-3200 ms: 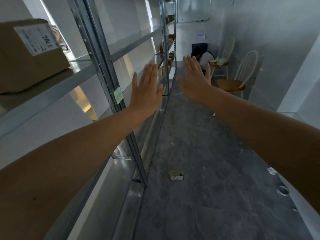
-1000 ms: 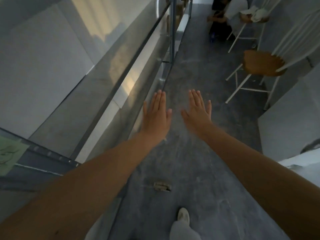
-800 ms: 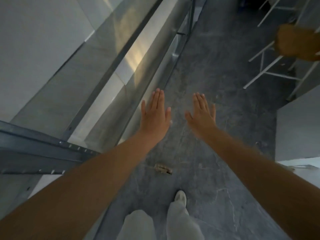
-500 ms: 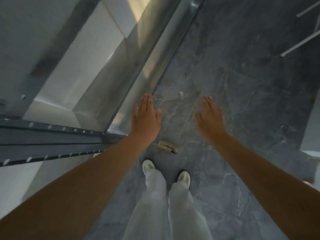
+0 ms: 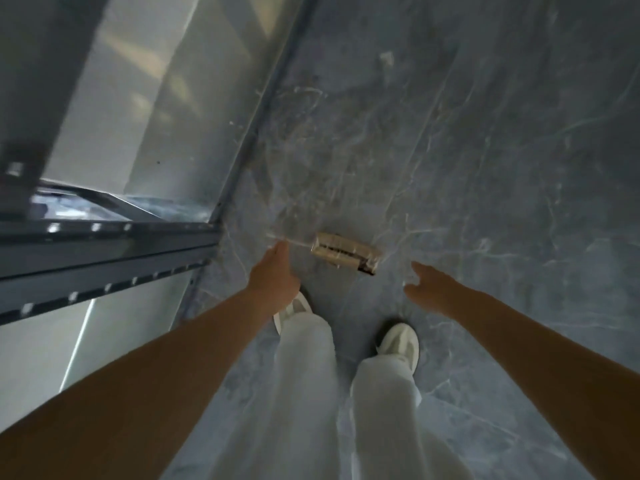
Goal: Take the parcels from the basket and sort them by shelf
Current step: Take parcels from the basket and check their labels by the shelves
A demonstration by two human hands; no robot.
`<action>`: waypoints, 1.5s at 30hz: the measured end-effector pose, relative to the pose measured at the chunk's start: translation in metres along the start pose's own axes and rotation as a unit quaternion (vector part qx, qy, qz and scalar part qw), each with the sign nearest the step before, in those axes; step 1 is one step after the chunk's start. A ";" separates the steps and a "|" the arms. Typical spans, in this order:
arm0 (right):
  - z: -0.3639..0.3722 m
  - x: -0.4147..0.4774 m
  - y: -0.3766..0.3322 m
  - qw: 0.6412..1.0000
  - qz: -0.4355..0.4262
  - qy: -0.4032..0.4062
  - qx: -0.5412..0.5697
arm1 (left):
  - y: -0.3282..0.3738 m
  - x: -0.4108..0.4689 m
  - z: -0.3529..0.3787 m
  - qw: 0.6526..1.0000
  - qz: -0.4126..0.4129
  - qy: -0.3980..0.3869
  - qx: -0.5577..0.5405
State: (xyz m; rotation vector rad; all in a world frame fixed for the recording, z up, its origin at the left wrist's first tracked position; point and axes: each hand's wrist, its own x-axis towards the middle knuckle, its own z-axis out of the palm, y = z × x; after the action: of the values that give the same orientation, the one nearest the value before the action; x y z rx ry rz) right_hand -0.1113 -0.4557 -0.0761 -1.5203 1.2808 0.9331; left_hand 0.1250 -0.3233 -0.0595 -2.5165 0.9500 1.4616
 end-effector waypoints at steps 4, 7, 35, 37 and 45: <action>0.040 0.063 0.014 0.998 0.012 -0.033 0.055 | -0.011 0.057 0.045 0.997 -0.027 -0.039 -0.059; 0.062 0.091 0.010 0.992 -0.005 -0.029 0.125 | -0.009 0.079 0.066 0.990 -0.017 -0.044 -0.129; -0.257 -0.449 -0.130 0.947 -0.168 0.159 0.222 | 0.185 -0.390 -0.285 0.888 0.187 0.232 -0.350; -0.270 -0.496 -0.148 0.940 -0.188 0.149 0.243 | 0.177 -0.444 -0.309 0.882 0.193 0.233 -0.361; -0.274 -0.641 -0.250 0.921 -0.341 0.133 0.134 | 0.122 -0.603 -0.364 0.792 0.204 0.353 -0.455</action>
State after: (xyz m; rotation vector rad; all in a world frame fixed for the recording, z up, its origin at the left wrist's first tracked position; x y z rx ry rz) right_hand 0.0213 -0.5166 0.6501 -1.7280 0.8939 0.0974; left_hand 0.1218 -0.2693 0.6534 -3.9818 1.0831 1.2187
